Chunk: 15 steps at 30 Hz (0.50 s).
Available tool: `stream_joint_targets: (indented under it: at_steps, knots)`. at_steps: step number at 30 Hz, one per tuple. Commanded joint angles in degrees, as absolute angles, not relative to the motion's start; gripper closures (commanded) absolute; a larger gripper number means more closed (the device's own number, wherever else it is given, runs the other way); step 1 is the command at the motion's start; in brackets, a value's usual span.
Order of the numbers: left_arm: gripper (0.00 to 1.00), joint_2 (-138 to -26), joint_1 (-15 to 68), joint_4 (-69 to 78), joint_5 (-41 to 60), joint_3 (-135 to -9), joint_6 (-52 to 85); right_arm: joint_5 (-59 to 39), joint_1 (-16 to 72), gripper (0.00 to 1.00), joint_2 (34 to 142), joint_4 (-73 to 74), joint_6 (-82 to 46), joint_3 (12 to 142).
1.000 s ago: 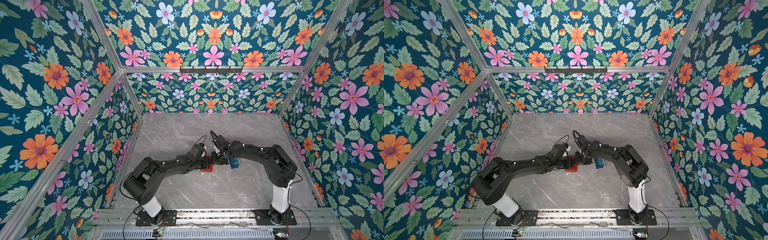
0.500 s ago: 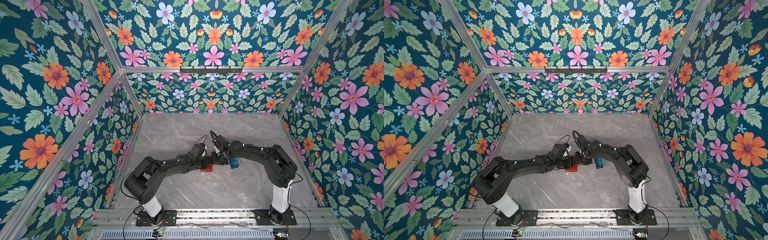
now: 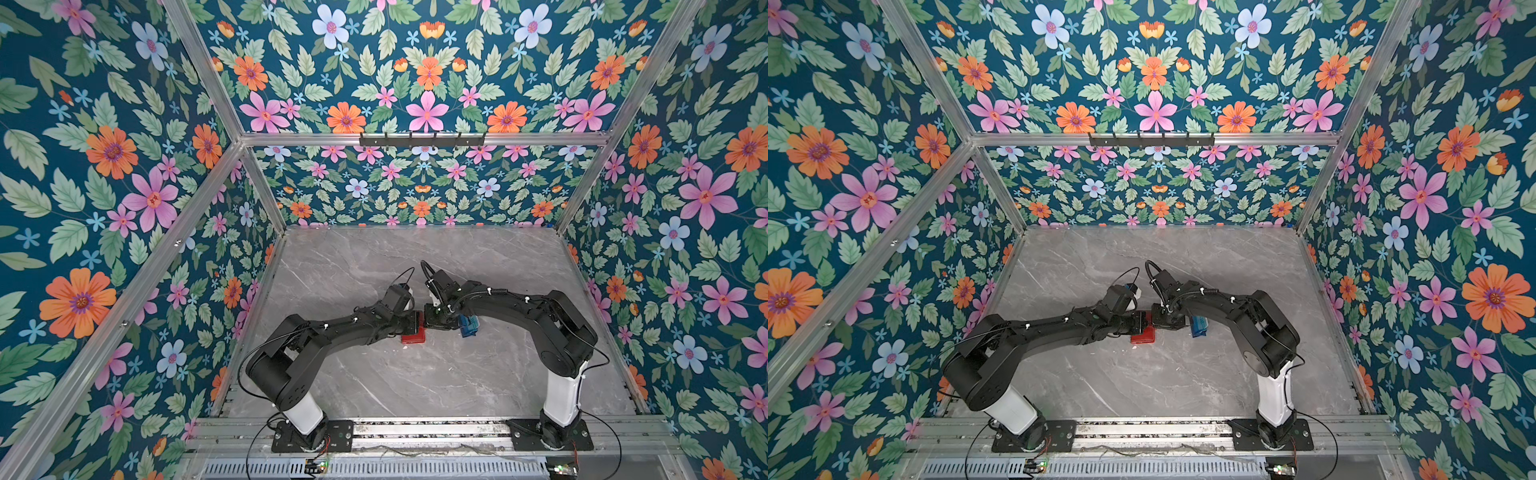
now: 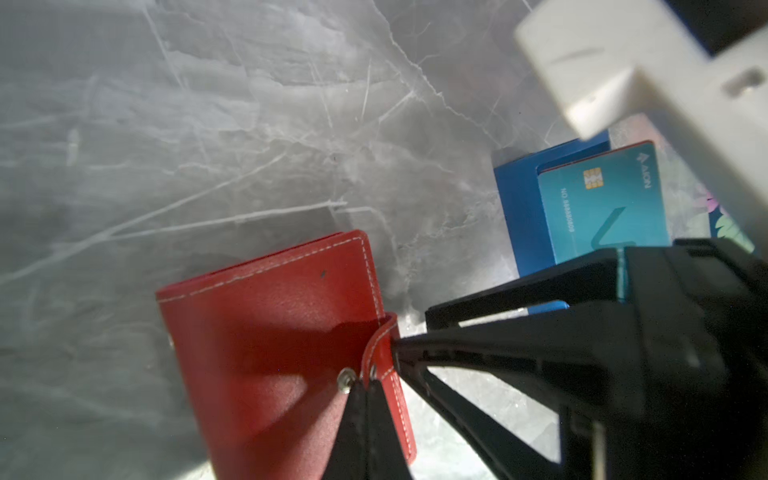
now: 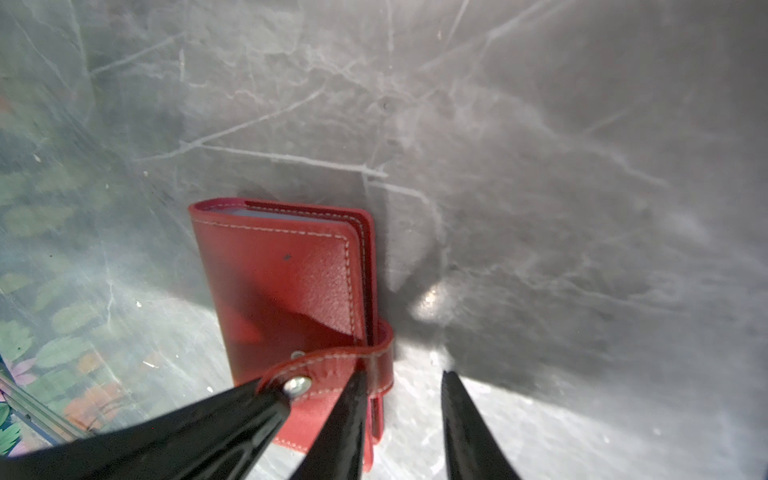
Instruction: Put the credit cards into the card holder
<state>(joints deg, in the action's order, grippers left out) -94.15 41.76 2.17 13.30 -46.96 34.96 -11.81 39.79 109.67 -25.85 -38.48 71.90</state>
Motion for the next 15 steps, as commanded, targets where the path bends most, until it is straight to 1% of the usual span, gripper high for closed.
stream_joint_targets:
  at_steps: [1,15]
  knots:
    - [1.0,-94.13,41.74,1.23,11.96,-46.94,34.44,-11.95,40.2,0.66,109.25,-26.37,-37.75,71.93]
    - [1.0,-95.22,41.75,0.7,11.07,-47.11,34.4,-12.22,40.77,0.66,110.64,-28.07,-36.83,73.19]
